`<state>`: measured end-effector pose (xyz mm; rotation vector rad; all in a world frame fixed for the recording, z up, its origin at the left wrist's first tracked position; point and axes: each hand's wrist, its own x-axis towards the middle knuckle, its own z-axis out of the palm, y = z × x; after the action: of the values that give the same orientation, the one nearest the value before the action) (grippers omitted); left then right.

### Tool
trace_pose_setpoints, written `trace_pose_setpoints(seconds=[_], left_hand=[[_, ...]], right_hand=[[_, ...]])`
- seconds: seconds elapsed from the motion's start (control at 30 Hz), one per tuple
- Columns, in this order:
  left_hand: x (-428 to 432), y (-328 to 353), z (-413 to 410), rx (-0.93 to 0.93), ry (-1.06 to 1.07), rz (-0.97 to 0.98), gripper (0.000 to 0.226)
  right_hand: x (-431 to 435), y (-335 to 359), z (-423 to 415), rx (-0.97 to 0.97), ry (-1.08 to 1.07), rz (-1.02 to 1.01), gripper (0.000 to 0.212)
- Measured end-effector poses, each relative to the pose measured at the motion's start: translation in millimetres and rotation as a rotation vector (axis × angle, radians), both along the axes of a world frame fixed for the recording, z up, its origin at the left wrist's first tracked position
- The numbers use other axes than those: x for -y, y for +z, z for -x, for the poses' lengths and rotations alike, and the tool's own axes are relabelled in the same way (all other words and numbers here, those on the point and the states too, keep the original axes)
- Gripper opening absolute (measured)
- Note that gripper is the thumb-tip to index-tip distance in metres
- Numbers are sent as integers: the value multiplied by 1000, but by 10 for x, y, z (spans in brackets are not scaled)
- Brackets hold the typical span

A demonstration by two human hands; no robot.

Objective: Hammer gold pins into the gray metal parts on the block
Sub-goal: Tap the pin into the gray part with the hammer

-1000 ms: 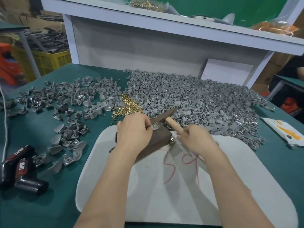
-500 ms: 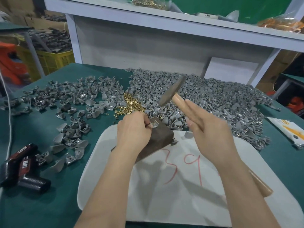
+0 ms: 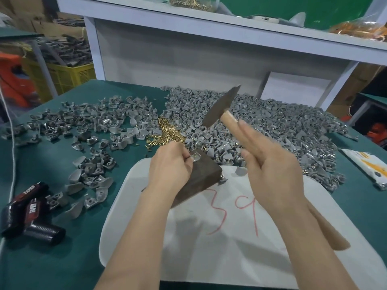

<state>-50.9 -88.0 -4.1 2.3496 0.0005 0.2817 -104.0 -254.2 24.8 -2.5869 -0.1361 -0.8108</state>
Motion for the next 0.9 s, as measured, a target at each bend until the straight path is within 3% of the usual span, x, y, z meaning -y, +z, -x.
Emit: trace_pose_setpoints(seconds=[0.1,0.17,0.3,0.43,0.5,0.6,0.63,0.77,0.9], left_hand=[[5,24,11,-28,1,-19,15],[-1,20,12,-33,8,-5,15],[1,-3,-2,-5,3,-19,14],[4,17,1,-34,23,3,16],[-1,5,-2,-28,14,-1,14],[-5,-10,-7,0,12,1,14],[-5,-11,-11,-5,12,0,14],[-5,16,-16,-47,14,-27,6],[-13,21,-3,-44,3,-38,9]], right_hand=[[-1,-89,39,-245,0,170,56],[28,-42,10,-210,-60,211,54],[24,2,21,24,-34,2,62],[-6,-28,51,-273,49,180,55],[-1,42,10,-209,-4,216,52],[5,64,14,10,-15,2,57],[-5,55,16,5,-2,-7,59],[-45,8,10,-326,87,167,55],[16,51,-139,-215,61,134,54]])
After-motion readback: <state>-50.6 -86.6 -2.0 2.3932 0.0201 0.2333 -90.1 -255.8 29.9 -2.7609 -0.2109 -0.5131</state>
